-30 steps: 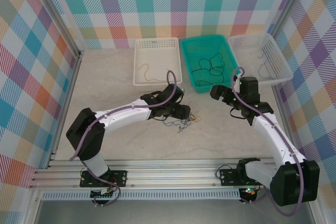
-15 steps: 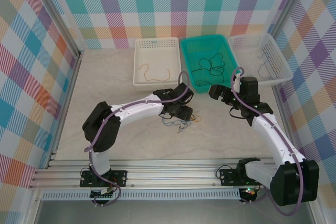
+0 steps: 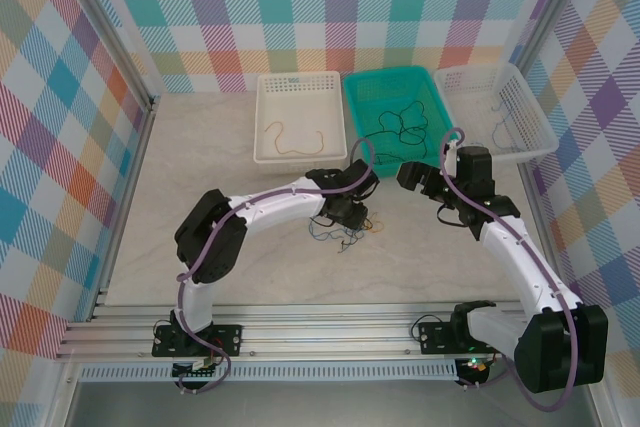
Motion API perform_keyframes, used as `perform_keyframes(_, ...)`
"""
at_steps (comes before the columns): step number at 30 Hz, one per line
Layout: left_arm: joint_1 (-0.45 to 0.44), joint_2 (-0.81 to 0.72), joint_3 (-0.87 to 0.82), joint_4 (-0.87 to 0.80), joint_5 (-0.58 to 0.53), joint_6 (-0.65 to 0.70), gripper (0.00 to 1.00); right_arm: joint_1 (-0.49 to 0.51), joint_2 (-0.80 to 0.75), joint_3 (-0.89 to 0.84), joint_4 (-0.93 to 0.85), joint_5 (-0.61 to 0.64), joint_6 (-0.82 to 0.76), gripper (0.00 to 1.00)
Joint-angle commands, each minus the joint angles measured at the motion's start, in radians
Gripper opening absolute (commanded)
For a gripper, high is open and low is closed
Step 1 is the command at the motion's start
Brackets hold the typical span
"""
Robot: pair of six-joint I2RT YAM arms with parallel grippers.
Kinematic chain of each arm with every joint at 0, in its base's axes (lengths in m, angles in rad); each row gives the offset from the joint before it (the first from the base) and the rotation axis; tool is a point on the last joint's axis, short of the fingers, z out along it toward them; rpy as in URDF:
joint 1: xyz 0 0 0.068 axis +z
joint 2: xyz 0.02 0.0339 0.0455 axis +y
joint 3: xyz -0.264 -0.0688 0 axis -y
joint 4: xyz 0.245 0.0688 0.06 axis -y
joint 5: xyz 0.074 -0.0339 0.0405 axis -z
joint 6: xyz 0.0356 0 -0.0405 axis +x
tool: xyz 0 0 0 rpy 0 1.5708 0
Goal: Untangle the cables
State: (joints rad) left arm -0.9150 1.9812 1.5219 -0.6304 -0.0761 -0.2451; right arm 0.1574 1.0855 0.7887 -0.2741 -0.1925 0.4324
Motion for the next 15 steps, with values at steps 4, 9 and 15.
perform_keyframes(4,-0.012,0.013,0.04,-0.046,-0.043,0.001,0.3,0.003,-0.016,0.003,0.005,-0.009,-0.011,0.98)
perform_keyframes(9,-0.013,0.013,0.042,-0.043,-0.041,-0.001,0.23,0.004,-0.016,0.001,0.007,-0.011,-0.012,0.98)
perform_keyframes(15,-0.013,0.008,0.053,-0.056,-0.052,0.004,0.07,0.004,-0.011,-0.006,0.017,-0.061,-0.031,0.99)
